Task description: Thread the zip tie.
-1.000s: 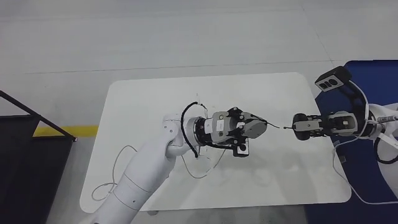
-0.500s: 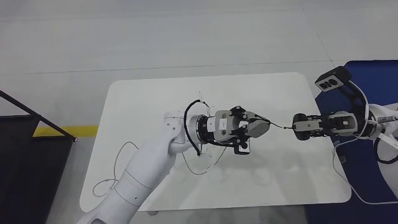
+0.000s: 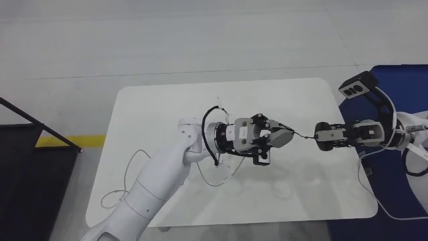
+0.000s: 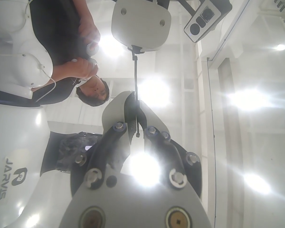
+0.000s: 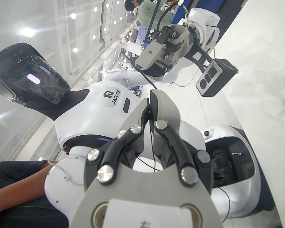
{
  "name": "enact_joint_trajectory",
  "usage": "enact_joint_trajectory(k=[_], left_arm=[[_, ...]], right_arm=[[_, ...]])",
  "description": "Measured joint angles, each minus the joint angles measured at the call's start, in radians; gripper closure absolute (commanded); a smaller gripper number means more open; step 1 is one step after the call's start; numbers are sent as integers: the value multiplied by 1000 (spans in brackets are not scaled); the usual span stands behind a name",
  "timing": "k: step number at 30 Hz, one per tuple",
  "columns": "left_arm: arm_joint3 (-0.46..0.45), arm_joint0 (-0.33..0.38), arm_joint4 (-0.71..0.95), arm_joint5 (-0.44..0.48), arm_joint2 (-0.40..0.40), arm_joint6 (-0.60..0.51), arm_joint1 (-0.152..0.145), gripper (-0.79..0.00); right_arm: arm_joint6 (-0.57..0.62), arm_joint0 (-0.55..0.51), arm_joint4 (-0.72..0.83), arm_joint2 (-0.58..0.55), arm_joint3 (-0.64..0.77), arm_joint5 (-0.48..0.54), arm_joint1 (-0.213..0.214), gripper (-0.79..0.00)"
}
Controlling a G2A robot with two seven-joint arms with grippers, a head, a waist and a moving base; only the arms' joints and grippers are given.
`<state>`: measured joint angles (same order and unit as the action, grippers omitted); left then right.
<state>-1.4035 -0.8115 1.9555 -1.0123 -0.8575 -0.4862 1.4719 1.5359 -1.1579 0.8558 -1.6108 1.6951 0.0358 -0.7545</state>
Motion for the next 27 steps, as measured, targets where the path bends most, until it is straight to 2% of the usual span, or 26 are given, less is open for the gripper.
enact_joint_trajectory(k=[11,27], left_arm=[[-10,-4,-12,0,-3,-22,-1,0],[11,3,18,6,9,7,6,0]], right_arm=[[0,0,0,0,0,0,0,0],[0,0,0,0,0,0,0,0]])
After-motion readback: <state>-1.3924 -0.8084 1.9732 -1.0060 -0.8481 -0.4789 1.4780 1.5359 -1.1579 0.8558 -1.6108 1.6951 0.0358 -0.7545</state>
